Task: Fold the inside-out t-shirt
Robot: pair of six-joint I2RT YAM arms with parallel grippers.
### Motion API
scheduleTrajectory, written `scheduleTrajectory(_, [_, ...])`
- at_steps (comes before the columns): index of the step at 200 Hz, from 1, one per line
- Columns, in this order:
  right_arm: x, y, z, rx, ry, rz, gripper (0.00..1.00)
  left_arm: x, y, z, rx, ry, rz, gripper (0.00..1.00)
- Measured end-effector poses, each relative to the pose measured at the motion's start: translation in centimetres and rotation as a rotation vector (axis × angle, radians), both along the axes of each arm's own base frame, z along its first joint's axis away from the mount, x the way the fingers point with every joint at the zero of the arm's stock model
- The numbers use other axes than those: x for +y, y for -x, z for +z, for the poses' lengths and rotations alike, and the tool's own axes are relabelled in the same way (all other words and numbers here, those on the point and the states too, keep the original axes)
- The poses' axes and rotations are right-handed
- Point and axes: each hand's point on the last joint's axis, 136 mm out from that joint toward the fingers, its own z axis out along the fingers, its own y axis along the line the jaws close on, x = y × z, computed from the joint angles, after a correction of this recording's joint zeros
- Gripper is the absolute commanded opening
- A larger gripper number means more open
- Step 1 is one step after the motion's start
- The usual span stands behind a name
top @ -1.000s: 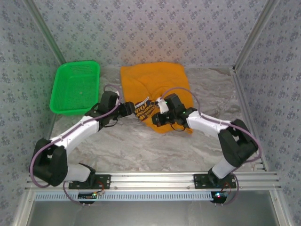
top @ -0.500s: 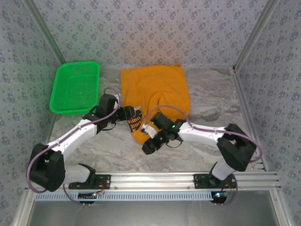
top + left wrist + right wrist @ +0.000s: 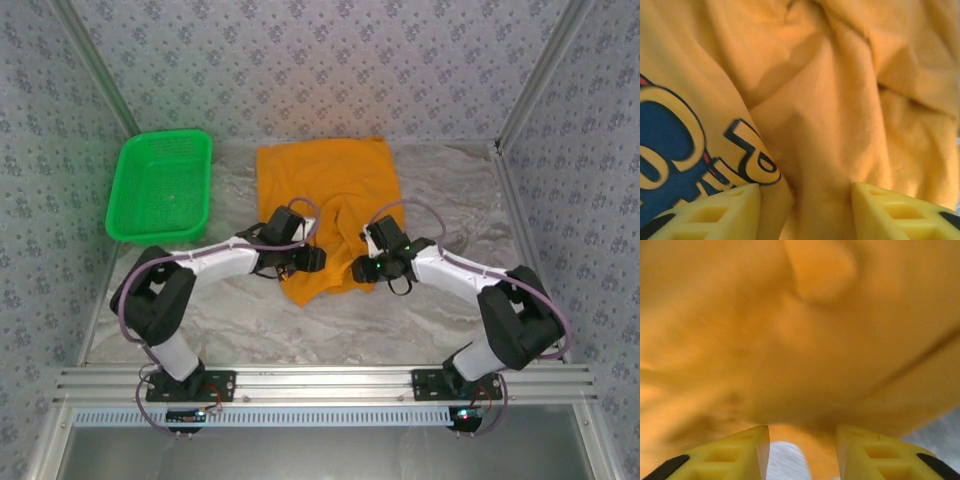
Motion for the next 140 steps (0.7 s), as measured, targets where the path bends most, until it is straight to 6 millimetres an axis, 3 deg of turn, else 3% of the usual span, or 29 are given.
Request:
scheduleTrajectory(25, [-1.5,2.8,-2.4,0.104,0.037,-0.037,0.00,-0.8,2.9,-1.5,0.023,-0.048,-0.120,0.49])
scheduleTrajectory(47, [-1.7,4.2,-2.4,0.144,0.049,-0.042,0.00,-2.1,7.0,-2.1,0.007,-0.093,-0.279,0.51])
scheduleTrajectory(71, [-3.4,5.9,-2.6,0.209,0.104,-0.078,0.00,-2.1,10.9,-2.6,-0.010,-0.124,-0.398,0.51])
scheduleTrajectory(95, [-6.1,7.1,-2.7,0.292,0.183,-0.158,0.00,-1.4,12.7,-3.2,-0.019,-0.146,-0.457,0.55])
scheduleTrajectory(113, [-8.4,7.0,-1.6,0.295,0.266,-0.254,0.00,-1.2,13.4,-2.8,-0.049,-0.141,-0.498,0.59])
scheduleTrajectory(121, [-9.0,6.5,-0.6,0.275,0.297,-0.283,0.06,-1.2,13.4,-2.2,-0.068,-0.134,-0.510,0.60])
scheduleTrajectory(140, [-8.6,4.2,1.9,0.194,0.300,-0.295,0.30,-1.3,12.7,-0.2,-0.109,-0.105,-0.521,0.60])
